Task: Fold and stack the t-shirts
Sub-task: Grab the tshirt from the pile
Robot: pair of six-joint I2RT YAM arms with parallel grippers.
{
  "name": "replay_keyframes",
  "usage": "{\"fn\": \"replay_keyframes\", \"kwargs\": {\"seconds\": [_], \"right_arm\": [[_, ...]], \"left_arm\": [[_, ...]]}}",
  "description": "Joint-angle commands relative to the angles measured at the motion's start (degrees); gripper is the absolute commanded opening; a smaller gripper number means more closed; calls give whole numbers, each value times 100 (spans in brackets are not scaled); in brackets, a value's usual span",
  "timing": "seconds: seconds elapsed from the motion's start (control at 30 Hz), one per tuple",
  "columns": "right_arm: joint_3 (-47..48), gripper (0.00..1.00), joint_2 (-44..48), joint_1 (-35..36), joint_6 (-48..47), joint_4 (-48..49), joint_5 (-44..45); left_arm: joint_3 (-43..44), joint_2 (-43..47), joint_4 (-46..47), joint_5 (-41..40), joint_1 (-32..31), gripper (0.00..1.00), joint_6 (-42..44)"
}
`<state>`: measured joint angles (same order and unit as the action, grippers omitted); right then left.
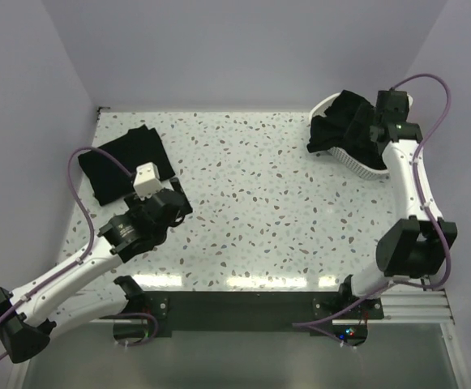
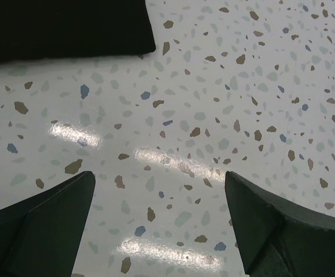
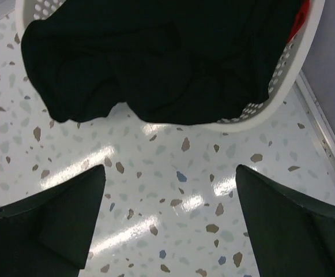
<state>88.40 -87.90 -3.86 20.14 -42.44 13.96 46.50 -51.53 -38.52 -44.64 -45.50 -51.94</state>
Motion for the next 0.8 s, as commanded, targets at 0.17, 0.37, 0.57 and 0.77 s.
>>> {"fn": "replay_keyframes", "kwargs": {"seconds": [0.17,0.37,0.57,0.77], "right_arm": [[1618,94,-1755,-177,-221,-273,-367],[1918,89,-2442,-177,-283,-397,-315],[1917,69,-2723,-185,-335,-397,-314],[2471,12,-2812,-194,-414,-722,-245]], "left_arm": [[26,362,-331,-255,14,100,-562],[-1,345,-340,-247,14,100,-615],[8,310,-340,-282,14,100,-615],[26,319,-340,-326,14,100,-563]]}}
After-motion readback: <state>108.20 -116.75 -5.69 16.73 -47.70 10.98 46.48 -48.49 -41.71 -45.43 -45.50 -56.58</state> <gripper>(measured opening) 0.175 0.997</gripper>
